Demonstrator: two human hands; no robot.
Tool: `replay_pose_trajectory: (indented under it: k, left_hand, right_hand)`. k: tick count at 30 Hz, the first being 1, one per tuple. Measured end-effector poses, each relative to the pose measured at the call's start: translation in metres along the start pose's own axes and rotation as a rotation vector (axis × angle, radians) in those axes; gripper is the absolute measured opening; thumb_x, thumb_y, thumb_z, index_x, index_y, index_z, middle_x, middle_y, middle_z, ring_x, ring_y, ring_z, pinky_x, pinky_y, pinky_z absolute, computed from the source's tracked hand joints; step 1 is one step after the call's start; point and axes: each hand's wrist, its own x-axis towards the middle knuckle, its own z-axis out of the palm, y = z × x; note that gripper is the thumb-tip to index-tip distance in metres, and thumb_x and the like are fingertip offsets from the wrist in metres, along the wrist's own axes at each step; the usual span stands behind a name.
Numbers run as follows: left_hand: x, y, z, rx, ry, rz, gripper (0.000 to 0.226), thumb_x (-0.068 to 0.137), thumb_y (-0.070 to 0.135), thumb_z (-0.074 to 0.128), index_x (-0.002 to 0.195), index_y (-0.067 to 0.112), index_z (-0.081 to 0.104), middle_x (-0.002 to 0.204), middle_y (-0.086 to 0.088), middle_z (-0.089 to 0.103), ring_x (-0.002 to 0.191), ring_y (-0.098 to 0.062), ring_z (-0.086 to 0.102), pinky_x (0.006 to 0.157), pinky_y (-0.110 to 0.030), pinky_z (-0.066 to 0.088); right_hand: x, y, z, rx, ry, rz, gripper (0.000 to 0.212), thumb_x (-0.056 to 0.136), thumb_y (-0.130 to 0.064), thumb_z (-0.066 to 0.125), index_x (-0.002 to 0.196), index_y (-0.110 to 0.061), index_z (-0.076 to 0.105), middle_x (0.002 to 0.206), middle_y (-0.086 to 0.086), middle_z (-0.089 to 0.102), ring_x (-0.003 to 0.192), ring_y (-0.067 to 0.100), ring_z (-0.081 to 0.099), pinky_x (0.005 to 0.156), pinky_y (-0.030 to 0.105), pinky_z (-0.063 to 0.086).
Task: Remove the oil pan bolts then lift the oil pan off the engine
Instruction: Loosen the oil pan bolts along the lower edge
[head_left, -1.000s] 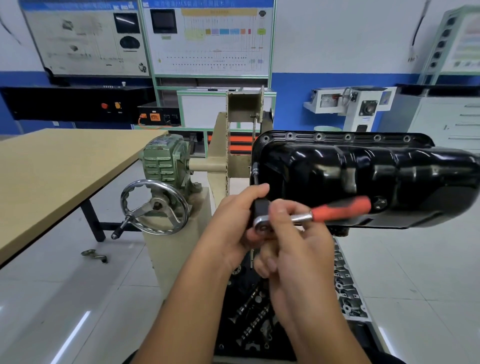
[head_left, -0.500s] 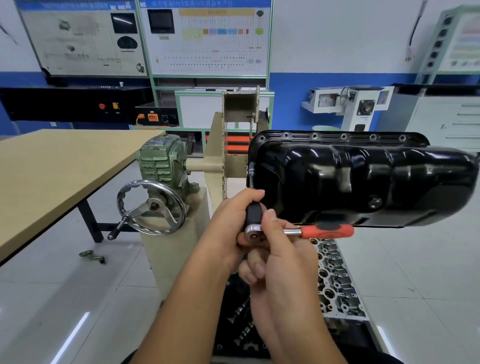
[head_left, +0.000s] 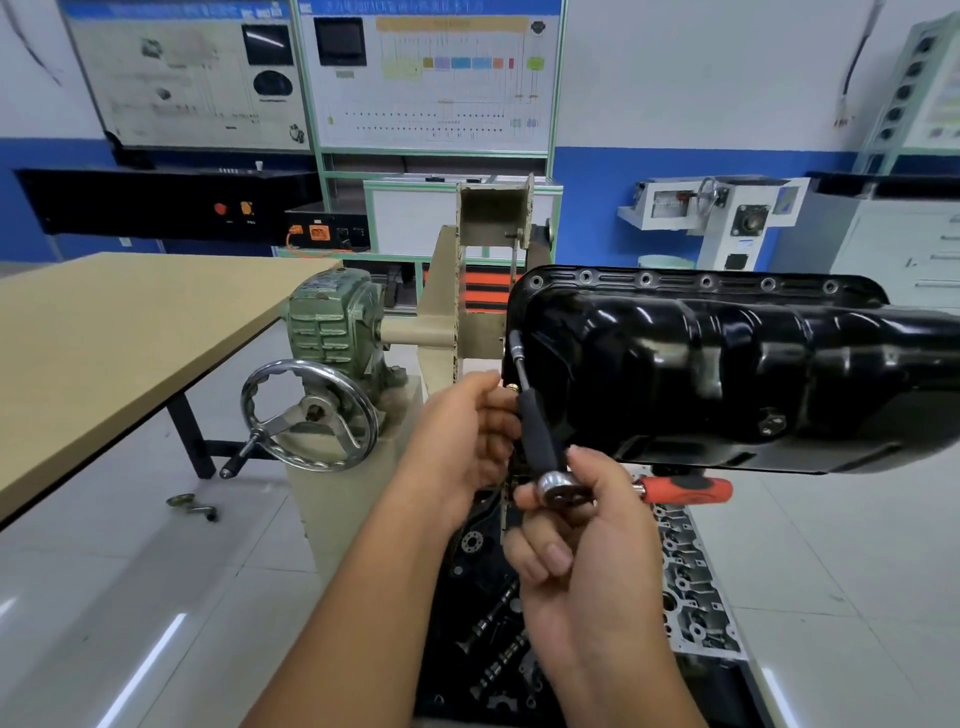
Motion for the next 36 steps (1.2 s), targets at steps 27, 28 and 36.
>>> replay_pose_trajectory:
  k: [27,28,36]
  left_hand:
    - [0.083,0.007,0.019,0.188,0.155,0.45,0.017,0.095,0.008,0.07,0.11,0.001,0.074,0.104,-0.02,0.076,0.104,-0.035,0.072,0.096,-0.045,0.058]
    - [0.083,0.007,0.019,0.189,0.161,0.457,0.014,0.095,0.007,0.071,0.108,0.003,0.074,0.102,-0.018,0.076,0.102,-0.032,0.073,0.094,-0.042,0.06]
    - [0.083,-0.001,0.02,0.196,0.258,0.649,0.027,0.089,0.002,0.075,0.102,0.021,0.062,0.085,-0.007,0.073,0.082,-0.017,0.069,0.081,-0.029,0.056]
  right_hand:
    - [0.001,-0.017,-0.019,-0.155,-0.02,-0.277,0.033,0.092,0.004,0.046,0.094,-0.016,0.073,0.059,0.03,0.056,0.028,0.015,0.03,0.039,0.022,0.033]
    - [0.001,-0.017,-0.019,-0.152,-0.013,-0.279,0.034,0.092,0.004,0.046,0.095,-0.016,0.074,0.059,0.03,0.056,0.028,0.015,0.03,0.04,0.022,0.033]
    - [0.002,-0.018,-0.019,-0.139,0.011,-0.271,0.033,0.093,0.002,0.046,0.095,-0.014,0.075,0.06,0.03,0.058,0.027,0.016,0.03,0.038,0.023,0.033]
